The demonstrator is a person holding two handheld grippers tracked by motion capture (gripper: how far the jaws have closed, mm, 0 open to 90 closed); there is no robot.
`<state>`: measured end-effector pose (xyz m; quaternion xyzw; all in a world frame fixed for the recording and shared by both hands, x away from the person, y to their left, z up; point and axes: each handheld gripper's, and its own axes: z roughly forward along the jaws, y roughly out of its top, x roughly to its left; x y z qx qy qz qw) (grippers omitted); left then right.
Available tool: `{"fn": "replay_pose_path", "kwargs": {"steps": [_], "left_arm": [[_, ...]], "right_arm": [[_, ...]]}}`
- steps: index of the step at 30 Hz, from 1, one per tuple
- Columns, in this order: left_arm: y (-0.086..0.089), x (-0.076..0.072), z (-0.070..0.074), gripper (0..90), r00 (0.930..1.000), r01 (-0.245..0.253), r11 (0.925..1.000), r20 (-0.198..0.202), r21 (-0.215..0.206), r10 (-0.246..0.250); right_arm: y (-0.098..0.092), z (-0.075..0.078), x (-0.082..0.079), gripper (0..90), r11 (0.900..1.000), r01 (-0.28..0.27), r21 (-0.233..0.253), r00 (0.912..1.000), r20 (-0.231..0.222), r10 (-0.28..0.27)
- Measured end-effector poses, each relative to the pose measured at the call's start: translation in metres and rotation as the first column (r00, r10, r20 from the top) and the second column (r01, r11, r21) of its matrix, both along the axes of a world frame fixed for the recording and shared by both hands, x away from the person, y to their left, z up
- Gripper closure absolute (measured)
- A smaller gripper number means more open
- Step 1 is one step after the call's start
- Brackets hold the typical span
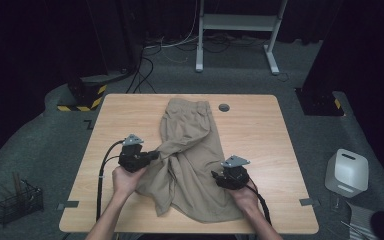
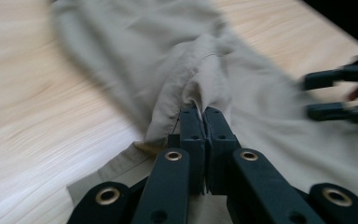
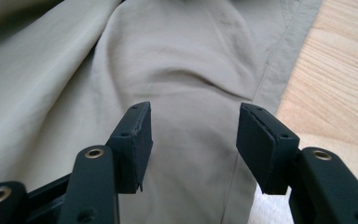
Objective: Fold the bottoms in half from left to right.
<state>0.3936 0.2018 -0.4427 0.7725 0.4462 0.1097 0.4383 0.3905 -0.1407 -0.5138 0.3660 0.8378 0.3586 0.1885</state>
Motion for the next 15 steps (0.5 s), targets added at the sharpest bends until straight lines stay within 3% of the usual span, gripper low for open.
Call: {"fn": "replay_pose_path", "kwargs": {"steps": [1, 4, 7, 9, 11, 15], "left_arm": [[-0.007, -0.003, 0.003, 88.1, 0.9997, 0.023, 0.9996, 0.003, -0.013, -0.023], [-0.031, -0.008, 0.002, 88.0, 0.9960, 0.089, 0.9960, 0.000, -0.003, -0.089], [-0.055, -0.006, -0.016, 87.9, 0.9917, 0.127, 0.9884, -0.028, 0.083, -0.125], [-0.064, -0.001, -0.030, 87.9, 0.9900, 0.130, 0.9867, -0.069, 0.098, -0.123], [-0.069, 0.004, -0.042, 87.9, 0.9912, 0.115, 0.9827, -0.082, 0.145, -0.104], [-0.071, 0.016, -0.056, 88.0, 0.9927, 0.078, 0.9769, -0.106, 0.199, -0.058]], "right_arm": [[-0.001, 0.000, -0.002, 45.3, 1.000, -0.002, 0.001, 1.0000, -0.001, 0.002], [-0.003, 0.000, -0.008, 45.3, 1.000, -0.008, -0.002, 1.0000, -0.004, 0.008], [-0.005, -0.002, -0.010, 45.3, 1.000, -0.013, -0.009, 0.9998, -0.015, 0.013], [-0.006, -0.005, -0.010, 45.3, 1.000, -0.012, -0.012, 0.9995, -0.029, 0.012], [-0.006, -0.007, -0.010, 45.6, 1.000, -0.014, -0.001, 0.9993, -0.034, 0.014], [-0.004, -0.009, -0.005, 45.8, 1.000, -0.007, 0.025, 0.9992, -0.039, 0.008]]}}
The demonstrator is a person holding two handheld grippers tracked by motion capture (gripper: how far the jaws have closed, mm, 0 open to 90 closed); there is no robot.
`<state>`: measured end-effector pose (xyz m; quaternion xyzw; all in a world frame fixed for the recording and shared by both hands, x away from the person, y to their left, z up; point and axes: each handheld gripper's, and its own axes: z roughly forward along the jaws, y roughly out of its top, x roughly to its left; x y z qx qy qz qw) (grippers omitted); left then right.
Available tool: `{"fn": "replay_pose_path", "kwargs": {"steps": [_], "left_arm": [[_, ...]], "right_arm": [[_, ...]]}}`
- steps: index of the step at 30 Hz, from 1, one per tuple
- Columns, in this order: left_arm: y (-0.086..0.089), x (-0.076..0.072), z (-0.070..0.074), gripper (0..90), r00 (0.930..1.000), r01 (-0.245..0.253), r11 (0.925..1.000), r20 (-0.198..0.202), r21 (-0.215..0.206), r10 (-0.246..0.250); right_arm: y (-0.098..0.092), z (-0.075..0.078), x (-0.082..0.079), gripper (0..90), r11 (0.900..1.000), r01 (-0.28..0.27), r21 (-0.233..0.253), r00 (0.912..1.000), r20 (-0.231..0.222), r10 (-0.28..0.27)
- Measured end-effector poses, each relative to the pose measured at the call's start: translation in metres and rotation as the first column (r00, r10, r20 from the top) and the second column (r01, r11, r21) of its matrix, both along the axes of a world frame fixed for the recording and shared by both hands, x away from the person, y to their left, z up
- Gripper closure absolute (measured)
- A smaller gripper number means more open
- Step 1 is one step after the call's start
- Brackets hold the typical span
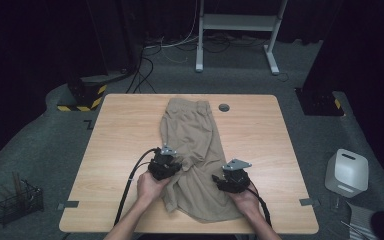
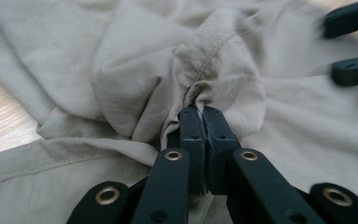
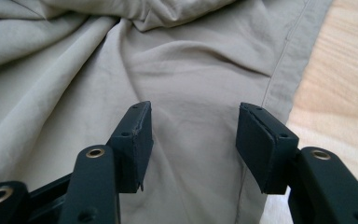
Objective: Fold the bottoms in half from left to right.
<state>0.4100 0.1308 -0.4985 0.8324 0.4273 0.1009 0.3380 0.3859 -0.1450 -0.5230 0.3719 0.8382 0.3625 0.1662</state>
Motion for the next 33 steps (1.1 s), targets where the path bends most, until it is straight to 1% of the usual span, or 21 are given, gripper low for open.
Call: {"fn": "replay_pose_path", "kwargs": {"steps": [1, 3, 5, 7, 9, 10, 11, 13, 15, 16, 18, 20, 21, 22, 23, 24, 26, 27, 28, 30, 33], "left_arm": [[0.000, 0.002, -0.001, 88.0, 1.0000, -0.009, 0.9999, -0.001, 0.008, 0.009], [0.003, 0.010, -0.003, 88.1, 0.9994, -0.027, 0.9979, 0.024, 0.058, 0.026], [0.008, 0.020, -0.004, 88.2, 0.9975, -0.061, 0.9941, 0.042, 0.090, 0.057], [0.015, 0.030, -0.005, 88.2, 0.9951, -0.091, 0.9920, 0.044, 0.087, 0.088], [0.022, 0.038, -0.006, 88.2, 0.9931, -0.115, 0.9917, 0.025, 0.056, 0.114], [0.024, 0.040, -0.005, 88.3, 0.9922, -0.124, 0.9908, 0.022, 0.054, 0.123], [0.026, 0.041, -0.003, 88.3, 0.9920, -0.125, 0.9904, 0.023, 0.058, 0.124], [0.027, 0.039, 0.004, 88.3, 0.9913, -0.129, 0.9911, 0.030, 0.033, 0.128], [0.025, 0.029, 0.020, 88.3, 0.9915, -0.110, 0.9937, 0.068, -0.020, 0.111], [0.021, 0.023, 0.030, 88.3, 0.9914, -0.087, 0.9956, 0.095, -0.035, 0.090], [0.010, 0.008, 0.048, 88.2, 0.9906, -0.032, 0.9970, 0.131, -0.070, 0.041], [-0.004, -0.004, 0.059, 88.1, 0.9861, 0.028, 0.9967, 0.166, -0.076, -0.015], [-0.012, -0.008, 0.061, 88.0, 0.9847, 0.050, 0.9966, 0.170, -0.065, -0.038], [-0.021, -0.010, 0.058, 87.9, 0.9845, 0.072, 0.9959, 0.164, -0.054, -0.062], [-0.025, -0.010, 0.054, 87.8, 0.9852, 0.080, 0.9955, 0.156, -0.051, -0.072], [-0.031, -0.009, 0.046, 87.8, 0.9881, 0.087, 0.9952, 0.131, -0.045, -0.080], [-0.036, -0.007, 0.029, 87.7, 0.9932, 0.084, 0.9956, 0.085, -0.043, -0.080], [-0.037, -0.003, 0.014, 87.7, 0.9960, 0.077, 0.9967, 0.047, -0.024, -0.076], [-0.037, -0.002, 0.008, 87.7, 0.9971, 0.068, 0.9975, 0.035, -0.021, -0.067], [-0.036, 0.001, -0.001, 87.7, 0.9984, 0.055, 0.9984, 0.015, -0.014, -0.054], [-0.031, 0.006, -0.007, 87.7, 0.9995, 0.030, 0.9995, 0.009, -0.006, -0.030]], "right_arm": [[0.002, 0.000, 0.003, 45.8, 1.000, 0.003, 0.004, 1.0000, 0.004, -0.003], [0.006, -0.001, 0.009, 45.8, 1.000, 0.008, 0.003, 1.0000, 0.006, -0.008], [0.013, -0.001, 0.018, 45.9, 1.000, 0.010, 0.003, 0.9999, 0.007, -0.010], [0.022, -0.001, 0.028, 45.8, 1.000, 0.013, 0.000, 0.9999, 0.007, -0.013], [0.029, 0.000, 0.036, 45.9, 1.000, 0.014, -0.002, 0.9999, 0.008, -0.014], [0.032, 0.000, 0.039, 45.9, 1.000, 0.016, -0.003, 0.9999, 0.007, -0.016], [0.035, 0.000, 0.042, 45.9, 1.000, 0.015, -0.004, 0.9998, 0.010, -0.015], [0.039, -0.001, 0.045, 45.9, 1.000, 0.021, 0.002, 0.9997, 0.013, -0.021], [0.041, -0.001, 0.046, 46.0, 1.000, 0.024, -0.001, 0.9996, 0.015, -0.024], [0.041, -0.001, 0.046, 46.0, 1.000, 0.027, 0.000, 0.9995, 0.014, -0.027], [0.041, -0.001, 0.045, 46.2, 1.000, 0.030, 0.000, 0.9995, 0.012, -0.030], [0.041, -0.001, 0.045, 46.5, 1.000, 0.029, 0.000, 0.9995, 0.011, -0.029], [0.042, -0.001, 0.044, 47.1, 1.000, 0.030, -0.001, 0.9995, 0.007, -0.030], [0.042, 0.000, 0.042, 47.4, 1.000, 0.031, -0.003, 0.9995, -0.003, -0.031], [0.041, 0.002, 0.039, 47.2, 1.000, 0.023, 0.004, 0.9997, -0.005, -0.023], [0.041, 0.003, 0.037, 47.2, 1.000, 0.023, 0.014, 0.9997, -0.008, -0.023], [0.037, 0.007, 0.028, 47.2, 1.000, 0.018, 0.024, 0.9997, 0.019, -0.019], [0.035, 0.010, 0.023, 47.2, 1.000, 0.015, 0.022, 0.9995, 0.028, -0.015], [0.030, 0.012, 0.016, 47.1, 1.000, 0.000, 0.011, 0.9993, 0.037, -0.001], [0.025, 0.013, 0.011, 47.1, 1.000, -0.009, 0.000, 0.9992, 0.038, 0.009], [0.017, 0.011, 0.004, 47.1, 1.000, -0.022, -0.020, 0.9994, 0.024, 0.023]]}}
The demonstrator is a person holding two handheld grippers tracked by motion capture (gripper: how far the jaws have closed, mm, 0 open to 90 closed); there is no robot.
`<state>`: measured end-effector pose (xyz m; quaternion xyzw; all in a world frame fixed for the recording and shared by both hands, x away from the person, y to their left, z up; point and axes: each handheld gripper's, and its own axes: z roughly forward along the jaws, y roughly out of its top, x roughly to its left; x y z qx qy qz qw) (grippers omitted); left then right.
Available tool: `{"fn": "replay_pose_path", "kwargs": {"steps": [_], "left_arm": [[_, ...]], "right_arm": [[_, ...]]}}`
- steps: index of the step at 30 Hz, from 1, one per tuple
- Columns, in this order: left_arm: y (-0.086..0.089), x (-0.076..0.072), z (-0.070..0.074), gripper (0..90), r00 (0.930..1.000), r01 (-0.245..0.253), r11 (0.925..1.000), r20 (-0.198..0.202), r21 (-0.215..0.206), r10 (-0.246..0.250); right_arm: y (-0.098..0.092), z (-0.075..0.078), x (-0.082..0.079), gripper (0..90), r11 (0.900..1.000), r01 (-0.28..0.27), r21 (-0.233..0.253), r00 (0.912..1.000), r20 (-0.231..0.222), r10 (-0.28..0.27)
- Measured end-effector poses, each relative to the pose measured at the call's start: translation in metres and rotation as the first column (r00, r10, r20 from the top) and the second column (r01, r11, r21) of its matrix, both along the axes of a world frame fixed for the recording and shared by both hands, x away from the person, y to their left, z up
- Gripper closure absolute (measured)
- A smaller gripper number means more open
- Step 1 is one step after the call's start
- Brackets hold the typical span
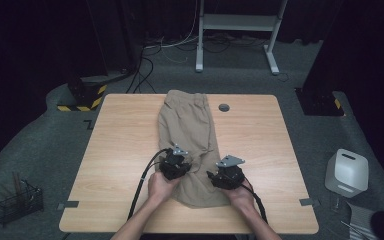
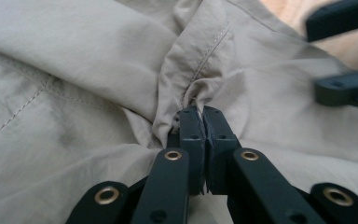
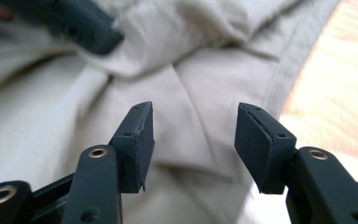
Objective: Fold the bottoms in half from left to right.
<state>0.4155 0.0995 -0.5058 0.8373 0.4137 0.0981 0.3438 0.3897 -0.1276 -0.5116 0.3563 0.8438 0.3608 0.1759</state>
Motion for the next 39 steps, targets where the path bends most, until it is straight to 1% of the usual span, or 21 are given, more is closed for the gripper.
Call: {"fn": "replay_pose_path", "kwargs": {"steps": [3, 4, 7, 8, 10, 12, 13, 15, 16, 18, 20, 21, 22, 23, 25, 27, 29, 33, 35, 37, 39], "left_arm": [[0.002, 0.007, -0.001, 87.8, 0.9996, -0.020, 0.9990, 0.021, 0.039, 0.019], [0.004, 0.010, -0.002, 87.8, 0.9994, -0.030, 0.9989, 0.020, 0.035, 0.029], [0.009, 0.021, -0.001, 87.9, 0.9984, -0.056, 0.9976, 0.011, 0.039, 0.056], [0.010, 0.023, 0.000, 87.9, 0.9981, -0.061, 0.9970, 0.011, 0.048, 0.060], [0.010, 0.023, 0.005, 87.9, 0.9973, -0.073, 0.9967, 0.008, 0.034, 0.073], [0.008, 0.015, 0.014, 87.9, 0.9985, -0.047, 0.9989, 0.030, 0.006, 0.047], [0.003, 0.005, 0.024, 87.9, 0.9980, -0.018, 0.9998, 0.061, -0.001, 0.018], [-0.005, -0.007, 0.037, 87.8, 0.9952, 0.024, 0.9997, 0.095, -0.002, -0.024], [-0.011, -0.014, 0.043, 87.8, 0.9931, 0.054, 0.9984, 0.105, -0.014, -0.052], [-0.020, -0.019, 0.045, 87.6, 0.9905, 0.097, 0.9952, 0.099, -0.011, -0.095], [-0.031, -0.020, 0.039, 86.1, 0.9881, 0.128, 0.9912, 0.082, 0.034, -0.130], [-0.035, -0.017, 0.033, 84.0, 0.9886, 0.129, 0.9897, 0.069, 0.060, -0.134], [-0.037, -0.013, 0.025, 81.5, 0.9910, 0.125, 0.9897, 0.039, 0.070, -0.128], [-0.036, -0.010, 0.020, 78.8, 0.9927, 0.117, 0.9911, 0.021, 0.062, -0.119], [-0.033, -0.010, 0.016, 71.0, 0.9938, 0.111, 0.9934, 0.004, 0.031, -0.111], [-0.030, -0.016, 0.021, 61.5, 0.9936, 0.108, 0.9939, 0.031, 0.019, -0.109], [-0.022, -0.027, 0.031, 54.3, 0.9907, 0.104, 0.9942, 0.086, 0.024, -0.106], [0.005, -0.043, 0.043, 46.7, 0.9899, 0.046, 0.9988, 0.135, -0.016, -0.043], [0.019, -0.048, 0.044, 44.9, 0.9889, 0.010, 0.9998, 0.149, -0.016, -0.007], [0.029, -0.049, 0.040, 43.4, 0.9894, -0.025, 0.9996, 0.143, -0.011, 0.026], [0.038, -0.048, 0.031, 42.8, 0.9917, -0.056, 0.9983, 0.115, -0.012, 0.057]], "right_arm": [[-0.004, -0.004, -0.001, 47.1, 1.000, -0.002, -0.011, 0.9999, -0.016, 0.002], [-0.003, -0.007, 0.000, 47.2, 1.000, -0.002, -0.019, 0.9998, -0.021, 0.002], [-0.001, -0.010, 0.003, 47.7, 1.000, 0.004, -0.009, 0.9999, -0.014, -0.004], [0.002, -0.010, 0.006, 47.7, 1.000, 0.004, -0.007, 1.0000, -0.007, -0.004], [0.005, -0.011, 0.011, 47.7, 1.000, 0.007, -0.003, 1.0000, -0.002, -0.007], [0.008, -0.011, 0.014, 47.7, 1.000, 0.011, -0.003, 0.9999, -0.001, -0.011], [0.008, -0.012, 0.015, 47.7, 1.000, 0.011, -0.002, 0.9999, 0.001, -0.011], [0.008, -0.012, 0.014, 47.7, 1.000, 0.011, 0.003, 0.9999, 0.005, -0.011], [0.008, -0.012, 0.014, 47.7, 1.000, 0.011, 0.002, 0.9999, 0.007, -0.011], [0.008, -0.012, 0.014, 47.7, 1.000, 0.011, 0.003, 0.9999, 0.005, -0.011], [0.008, -0.012, 0.014, 47.7, 1.000, 0.012, 0.003, 0.9999, 0.004, -0.012], [0.008, -0.012, 0.014, 47.7, 1.000, 0.011, 0.003, 0.9999, 0.004, -0.011], [0.008, -0.012, 0.015, 47.7, 1.000, 0.010, 0.003, 0.9999, 0.004, -0.010], [0.008, -0.012, 0.015, 47.7, 1.000, 0.009, 0.003, 1.0000, 0.004, -0.009], [0.007, -0.012, 0.015, 47.7, 1.000, 0.009, 0.004, 1.0000, 0.003, -0.009], [0.007, -0.012, 0.015, 47.7, 1.000, 0.008, 0.004, 1.0000, 0.002, -0.008], [0.006, -0.011, 0.014, 47.7, 1.000, 0.010, -0.002, 1.0000, -0.001, -0.010], [0.001, -0.009, 0.011, 47.1, 1.000, 0.015, -0.016, 0.9999, -0.007, -0.015], [-0.003, -0.007, 0.007, 47.1, 1.000, 0.022, -0.003, 0.9997, -0.008, -0.022], [-0.006, -0.005, 0.004, 47.3, 1.000, 0.022, 0.008, 0.9998, 0.002, -0.022], [-0.008, -0.001, 0.000, 47.5, 1.000, 0.017, 0.018, 0.9998, 0.011, -0.017]]}}
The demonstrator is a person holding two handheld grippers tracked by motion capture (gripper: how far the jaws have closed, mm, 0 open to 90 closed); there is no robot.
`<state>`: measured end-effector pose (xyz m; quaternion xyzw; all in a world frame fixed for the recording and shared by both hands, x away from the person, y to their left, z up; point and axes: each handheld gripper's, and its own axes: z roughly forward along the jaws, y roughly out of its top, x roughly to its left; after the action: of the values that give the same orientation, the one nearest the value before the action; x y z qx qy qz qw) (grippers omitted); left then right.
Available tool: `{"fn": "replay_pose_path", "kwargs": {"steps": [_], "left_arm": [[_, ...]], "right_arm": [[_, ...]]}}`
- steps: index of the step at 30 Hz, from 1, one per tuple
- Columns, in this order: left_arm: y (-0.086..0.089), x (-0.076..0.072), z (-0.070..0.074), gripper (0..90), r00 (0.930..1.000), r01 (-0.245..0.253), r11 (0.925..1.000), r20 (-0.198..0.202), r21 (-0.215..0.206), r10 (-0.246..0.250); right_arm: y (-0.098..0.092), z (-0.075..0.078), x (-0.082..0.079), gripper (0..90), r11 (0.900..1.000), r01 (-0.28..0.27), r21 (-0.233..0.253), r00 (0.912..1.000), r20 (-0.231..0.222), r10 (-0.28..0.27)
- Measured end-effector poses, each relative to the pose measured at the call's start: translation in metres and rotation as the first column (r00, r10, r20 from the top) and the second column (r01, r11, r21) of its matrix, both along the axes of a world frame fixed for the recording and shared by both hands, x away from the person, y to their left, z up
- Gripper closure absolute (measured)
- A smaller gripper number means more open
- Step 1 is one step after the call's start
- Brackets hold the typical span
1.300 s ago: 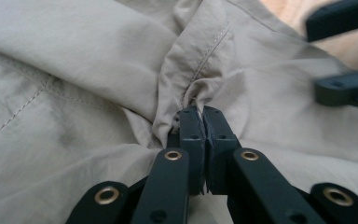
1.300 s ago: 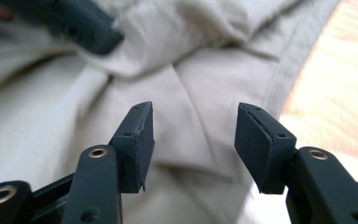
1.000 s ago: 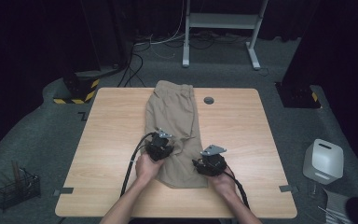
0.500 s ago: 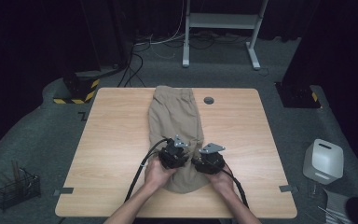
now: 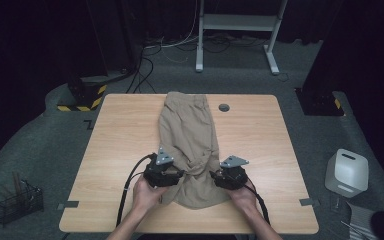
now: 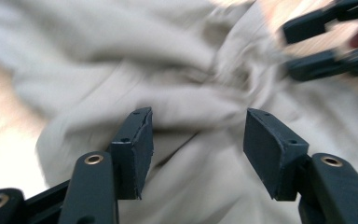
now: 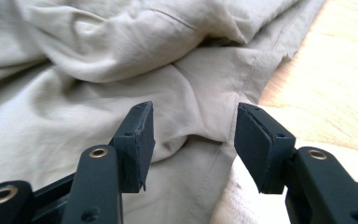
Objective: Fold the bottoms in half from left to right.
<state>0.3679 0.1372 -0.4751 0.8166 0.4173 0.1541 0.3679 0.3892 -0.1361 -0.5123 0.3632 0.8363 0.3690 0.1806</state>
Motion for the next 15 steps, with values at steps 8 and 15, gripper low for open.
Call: {"fn": "replay_pose_path", "kwargs": {"steps": [8, 15], "left_arm": [[0.000, 0.015, -0.032, 48.7, 0.9975, -0.050, 0.9981, -0.048, 0.034, 0.052], [0.000, 0.047, -0.038, 53.2, 0.9941, -0.108, 0.9889, 0.002, 0.102, 0.109]], "right_arm": [[0.009, -0.004, -0.003, 48.7, 0.999, -0.040, -0.030, 0.9990, -0.022, 0.039], [0.019, -0.010, 0.020, 50.5, 1.000, -0.021, -0.019, 0.9995, -0.025, 0.021]]}}
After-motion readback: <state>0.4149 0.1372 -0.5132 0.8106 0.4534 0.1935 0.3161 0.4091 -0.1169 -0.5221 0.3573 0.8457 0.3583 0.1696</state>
